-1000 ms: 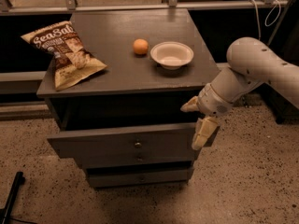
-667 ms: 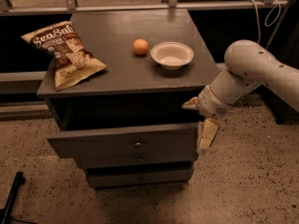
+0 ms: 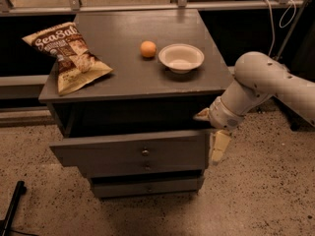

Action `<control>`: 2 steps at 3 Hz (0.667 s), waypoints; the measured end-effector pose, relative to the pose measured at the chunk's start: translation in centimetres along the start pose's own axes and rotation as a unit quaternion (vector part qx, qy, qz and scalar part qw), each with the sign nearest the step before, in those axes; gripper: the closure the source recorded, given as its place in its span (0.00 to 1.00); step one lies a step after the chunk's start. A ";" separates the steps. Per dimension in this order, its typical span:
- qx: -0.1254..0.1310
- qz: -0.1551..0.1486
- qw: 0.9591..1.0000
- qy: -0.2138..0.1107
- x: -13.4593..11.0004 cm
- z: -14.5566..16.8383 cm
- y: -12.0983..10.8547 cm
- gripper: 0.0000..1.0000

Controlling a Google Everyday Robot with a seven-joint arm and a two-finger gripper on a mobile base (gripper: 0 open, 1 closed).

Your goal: Open top drawer

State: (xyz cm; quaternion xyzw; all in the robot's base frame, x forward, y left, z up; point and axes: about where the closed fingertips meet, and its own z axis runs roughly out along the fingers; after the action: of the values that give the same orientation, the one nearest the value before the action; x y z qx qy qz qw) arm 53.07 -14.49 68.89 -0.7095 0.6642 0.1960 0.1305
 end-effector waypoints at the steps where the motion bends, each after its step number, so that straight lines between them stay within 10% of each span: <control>1: -0.004 0.003 1.000 -0.004 0.6 0.8 0.2 0.19; 2: -0.007 0.008 1.000 -0.016 0.5 1.4 1.2 0.42</control>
Offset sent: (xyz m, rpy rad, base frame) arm -0.0267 0.0022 -0.0143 0.0602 0.0348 -0.0262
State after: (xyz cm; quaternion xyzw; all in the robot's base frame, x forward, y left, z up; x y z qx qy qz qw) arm 51.81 -14.40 67.55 -0.7019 0.6663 0.2127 0.1343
